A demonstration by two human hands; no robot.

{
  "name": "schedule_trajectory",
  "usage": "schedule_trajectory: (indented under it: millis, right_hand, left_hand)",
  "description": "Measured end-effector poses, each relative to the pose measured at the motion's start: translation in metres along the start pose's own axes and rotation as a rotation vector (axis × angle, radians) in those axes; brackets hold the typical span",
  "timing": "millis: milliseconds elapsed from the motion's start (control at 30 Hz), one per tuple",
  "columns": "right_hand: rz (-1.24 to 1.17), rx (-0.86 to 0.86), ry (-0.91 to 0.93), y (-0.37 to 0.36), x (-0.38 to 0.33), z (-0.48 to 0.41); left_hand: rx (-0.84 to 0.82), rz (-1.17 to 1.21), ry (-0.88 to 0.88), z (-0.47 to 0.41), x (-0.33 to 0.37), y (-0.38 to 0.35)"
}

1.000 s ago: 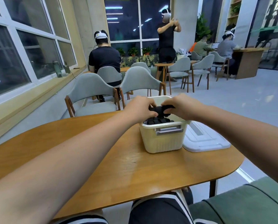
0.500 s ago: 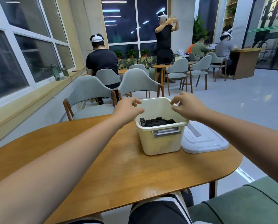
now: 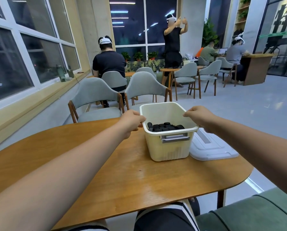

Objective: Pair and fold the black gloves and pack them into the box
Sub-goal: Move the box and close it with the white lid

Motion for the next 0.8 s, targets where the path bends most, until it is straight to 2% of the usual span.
schedule_trajectory:
  millis: [200,567,800]
  right_hand:
    - [-0.03,0.027,0.031,-0.012,-0.019,0.007]
    - [-0.02,-0.069,0.214,-0.094,-0.093,0.036]
    - [-0.04,-0.126,0.236,-0.136,-0.116,0.044]
  left_hand:
    - [0.007,0.012,0.011,0.003,-0.005,0.028]
    - [0.097,-0.07,0.042,0.036,-0.036,0.144]
    - [0.152,-0.084,0.075,0.046,-0.054,0.189]
Point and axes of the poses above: each hand's wrist, its own z-axis away from the middle knuckle, its own y-axis out of the back of the hand, x = y × z, the point moved 4 cm from there along -z, towards the middle knuckle, and after that the axes turned 8 degrees about z, right-handed, at the moved point
